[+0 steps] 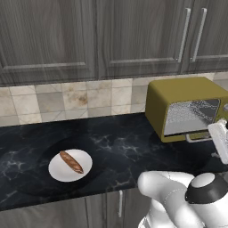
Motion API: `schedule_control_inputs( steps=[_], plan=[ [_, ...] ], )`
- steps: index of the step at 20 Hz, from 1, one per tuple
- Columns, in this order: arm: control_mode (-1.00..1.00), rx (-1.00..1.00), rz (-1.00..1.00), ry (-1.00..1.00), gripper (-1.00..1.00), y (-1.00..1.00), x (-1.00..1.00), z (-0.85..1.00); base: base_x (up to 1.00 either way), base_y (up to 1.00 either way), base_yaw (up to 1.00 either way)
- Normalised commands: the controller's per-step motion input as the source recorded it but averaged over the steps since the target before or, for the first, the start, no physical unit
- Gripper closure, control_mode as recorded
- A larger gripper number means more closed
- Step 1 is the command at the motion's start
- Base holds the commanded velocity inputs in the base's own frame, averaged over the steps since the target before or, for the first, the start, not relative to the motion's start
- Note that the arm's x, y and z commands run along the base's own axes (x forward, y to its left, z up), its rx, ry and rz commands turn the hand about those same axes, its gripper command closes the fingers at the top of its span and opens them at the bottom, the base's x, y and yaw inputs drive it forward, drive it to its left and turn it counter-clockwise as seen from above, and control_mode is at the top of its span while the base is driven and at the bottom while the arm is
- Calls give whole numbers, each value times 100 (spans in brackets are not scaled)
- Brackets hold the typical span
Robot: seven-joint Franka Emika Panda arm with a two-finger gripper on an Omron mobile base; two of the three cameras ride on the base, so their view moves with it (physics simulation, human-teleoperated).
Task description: Open the toaster oven door. Place the baguette on the bottom rack in the toaster oven and place the chicken drumstick on the top rack.
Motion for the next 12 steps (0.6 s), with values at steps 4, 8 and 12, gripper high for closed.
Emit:
schedule_control_inputs(
  steps=[4,8,12],
  plan=[
    [-100,6,48,0,-100,-13,-52,23,0,0,0],
    [-100,5,45,0,-100,-14,-49,30,0,0,0],
    [-100,0,42,0,-100,-7,-27,43,0,0,0]
  ],
)
